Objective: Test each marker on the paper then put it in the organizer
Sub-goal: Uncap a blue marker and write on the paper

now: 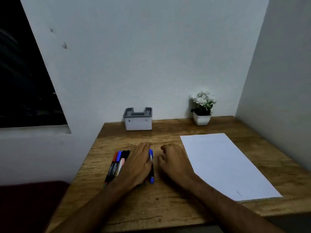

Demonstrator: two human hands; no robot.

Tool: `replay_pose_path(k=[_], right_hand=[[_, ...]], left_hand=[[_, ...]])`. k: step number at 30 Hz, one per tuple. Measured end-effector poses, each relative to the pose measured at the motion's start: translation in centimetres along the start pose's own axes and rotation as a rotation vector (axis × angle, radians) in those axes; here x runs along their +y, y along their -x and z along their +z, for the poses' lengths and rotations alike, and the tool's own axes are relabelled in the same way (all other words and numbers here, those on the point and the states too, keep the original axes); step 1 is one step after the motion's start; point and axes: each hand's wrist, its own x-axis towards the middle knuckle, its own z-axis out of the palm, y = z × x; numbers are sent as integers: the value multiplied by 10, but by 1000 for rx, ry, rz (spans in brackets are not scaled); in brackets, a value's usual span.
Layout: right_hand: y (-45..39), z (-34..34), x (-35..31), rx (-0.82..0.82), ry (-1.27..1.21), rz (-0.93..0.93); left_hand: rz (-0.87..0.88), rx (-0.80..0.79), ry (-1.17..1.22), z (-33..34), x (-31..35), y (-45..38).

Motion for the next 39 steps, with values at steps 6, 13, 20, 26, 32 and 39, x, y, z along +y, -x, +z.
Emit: replay_pose_path(k=[6,13,20,26,32,39], right_hand=[[-13,14,-10,-97,-91,121],[-28,13,-12,-112,-153,193],[-42,6,-17,-170,-162,253],[-44,-1,-13,-126,-190,296],[-53,-25,8,-57,-295,384],[-55,-52,55,97,-547,318]], left_hand=[[43,-34,-19,1,-3,-4],[57,-50,7,2,-9,-10],[96,-90,84,3,-10,-16],[68,-136,64,1,-5,-21],[97,-40,217,-3,24,-49],[-338,-41,963,8,57,-103]])
